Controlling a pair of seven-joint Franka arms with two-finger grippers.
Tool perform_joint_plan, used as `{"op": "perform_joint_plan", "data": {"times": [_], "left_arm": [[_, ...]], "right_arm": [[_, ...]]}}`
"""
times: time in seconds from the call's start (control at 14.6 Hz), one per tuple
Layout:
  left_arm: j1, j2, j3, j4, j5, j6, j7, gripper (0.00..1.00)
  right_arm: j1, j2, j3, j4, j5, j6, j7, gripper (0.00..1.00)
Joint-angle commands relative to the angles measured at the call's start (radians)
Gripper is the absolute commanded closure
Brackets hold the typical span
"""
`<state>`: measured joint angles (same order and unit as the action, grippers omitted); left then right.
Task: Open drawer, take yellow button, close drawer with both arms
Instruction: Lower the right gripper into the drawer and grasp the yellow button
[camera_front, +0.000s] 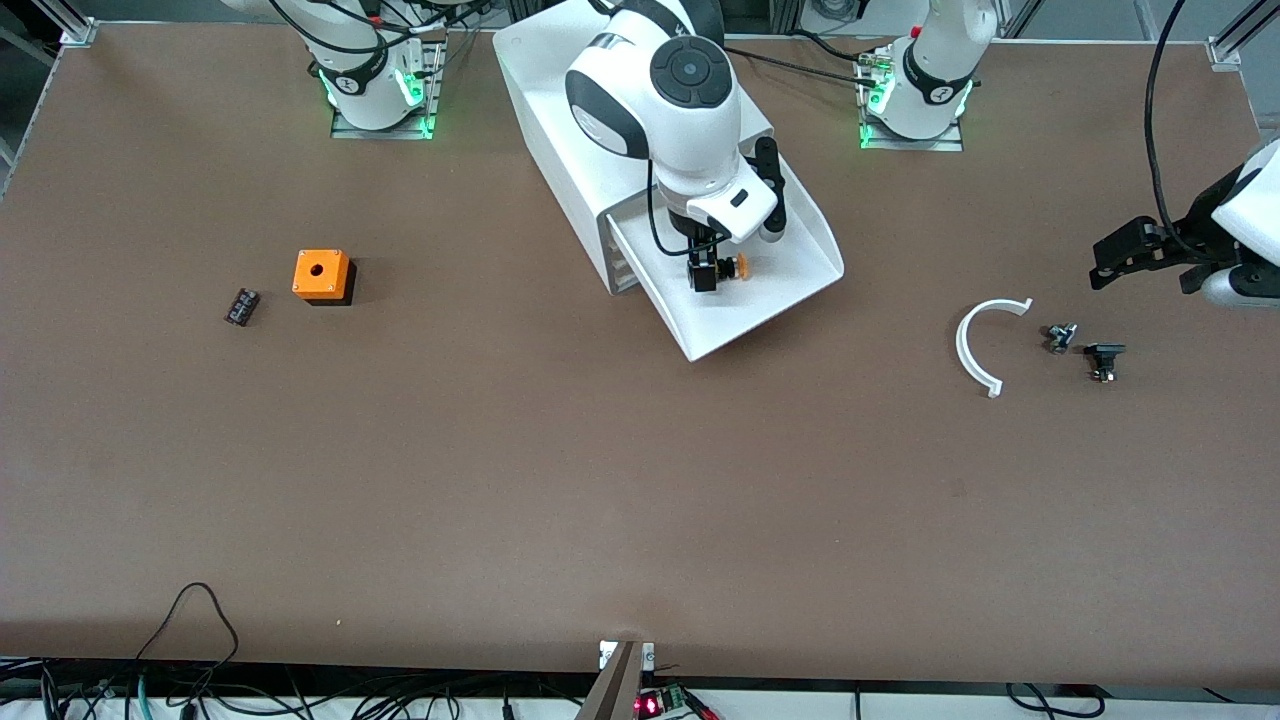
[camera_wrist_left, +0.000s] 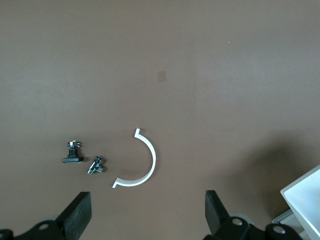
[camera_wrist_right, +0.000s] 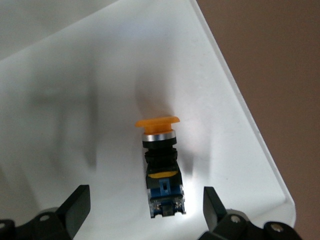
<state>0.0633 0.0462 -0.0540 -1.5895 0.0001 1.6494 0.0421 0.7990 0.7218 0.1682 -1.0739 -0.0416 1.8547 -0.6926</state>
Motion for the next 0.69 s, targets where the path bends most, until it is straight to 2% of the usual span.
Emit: {"op": "perform_joint_plan", "data": {"times": [0.0, 0.07, 0.14, 0.34, 0.62], "left_arm": [[-0.007, -0.023, 0.008, -0.015, 0.029, -0.01, -0.018, 0.0], [-0.005, -0.028, 0.01, -0.02, 0.029, -0.011, -0.018, 0.0], [-0.005, -0.031, 0.013, -0.02, 0.029, -0.013, -0.018, 0.0], [-0.005, -0.039, 0.019, -0.029, 0.029, -0.016, -0.054, 0.0], [-0.007, -0.039, 0.019, -0.03, 0.029, -0.016, -0.082, 0.0]], "right_arm": [[0.008, 0.038, 0.002, 0.042, -0.006, -0.014, -0.013, 0.0], [0.011, 0.041, 0.002, 0.042, -0.007, -0.017, -0.011, 0.0], [0.011, 0.042, 0.002, 0.042, -0.007, -0.015, -0.011, 0.04], [0.013, 0.05, 0.002, 0.042, -0.007, -0.011, -0.005, 0.31], [0.017, 0.05, -0.001, 0.043, -0.012, -0.011, -0.004, 0.56]]}}
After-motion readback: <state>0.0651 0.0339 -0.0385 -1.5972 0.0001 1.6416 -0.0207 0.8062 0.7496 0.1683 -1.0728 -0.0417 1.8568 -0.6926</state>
